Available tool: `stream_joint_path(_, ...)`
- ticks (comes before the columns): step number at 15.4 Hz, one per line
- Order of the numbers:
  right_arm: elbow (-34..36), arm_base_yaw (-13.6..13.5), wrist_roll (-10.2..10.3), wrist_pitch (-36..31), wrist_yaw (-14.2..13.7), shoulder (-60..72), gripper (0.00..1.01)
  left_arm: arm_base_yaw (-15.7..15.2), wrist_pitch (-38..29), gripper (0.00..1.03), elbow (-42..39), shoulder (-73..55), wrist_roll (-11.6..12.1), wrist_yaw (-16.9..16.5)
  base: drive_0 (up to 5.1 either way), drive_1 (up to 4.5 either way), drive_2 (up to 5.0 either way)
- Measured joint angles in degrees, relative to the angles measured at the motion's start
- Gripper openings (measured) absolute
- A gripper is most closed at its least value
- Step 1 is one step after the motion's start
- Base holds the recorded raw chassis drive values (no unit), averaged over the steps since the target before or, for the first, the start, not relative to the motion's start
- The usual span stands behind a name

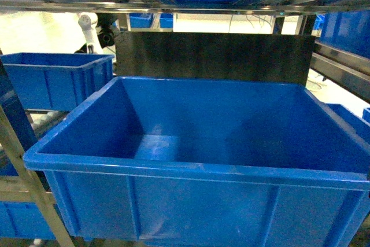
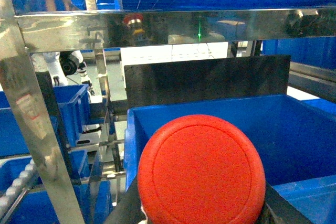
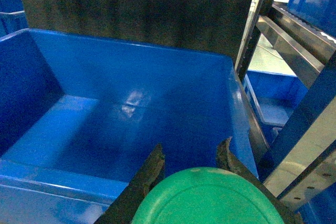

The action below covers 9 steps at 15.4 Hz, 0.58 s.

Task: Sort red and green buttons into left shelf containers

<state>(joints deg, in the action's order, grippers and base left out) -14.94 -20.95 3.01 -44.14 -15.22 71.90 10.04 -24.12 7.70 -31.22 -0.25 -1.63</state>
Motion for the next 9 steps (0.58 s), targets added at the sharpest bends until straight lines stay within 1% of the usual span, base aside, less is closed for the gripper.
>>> stream_joint_path(1, 0.0, 0.0, 0.0, 0.0, 0.0, 0.0, 0.27, 0.0, 0.0, 0.24, 0.0, 0.0, 0.0, 0.0, 0.0, 0.0, 0.0)
stream_joint_path(2, -0.1, -0.1, 0.0, -1.8, -0.4, 1.0, 0.27, 0.0, 0.0, 0.24, 0.0, 0.0, 0.0, 0.0, 0.0, 0.0, 0.0)
stream_joint_path(4, -3.2, -0.1, 0.4, -5.2, -0.5, 8.2, 0.27, 0.0, 0.0, 0.24, 0.0, 0.0, 0.0, 0.0, 0.0, 0.0, 0.0)
stream_joint_path(6, -4.8, 0.3, 0.5, -6.5, -0.4, 11.5, 0.27, 0.0, 0.1, 0.24, 0.0, 0.0, 0.0, 0.0, 0.0, 0.0, 0.0)
stream_joint_path(7, -6.3, 1.7, 0.9, -7.6, 0.3, 14.2, 0.27, 0.0, 0.0, 0.24, 0.0, 0.0, 0.0, 0.0, 0.0, 0.0, 0.0)
stream_joint_path(8, -6.9, 2.8, 0.9, -9.0, 0.4, 16.0, 0.27, 0.0, 0.0, 0.24, 0.0, 0.0, 0.0, 0.0, 0.0, 0.0, 0.0)
stream_joint_path(9, -7.7, 4.0, 1.0, -8.9, 0.7, 17.8, 0.27, 0.0, 0.0, 0.24, 0.0, 0.0, 0.0, 0.0, 0.0, 0.0, 0.0)
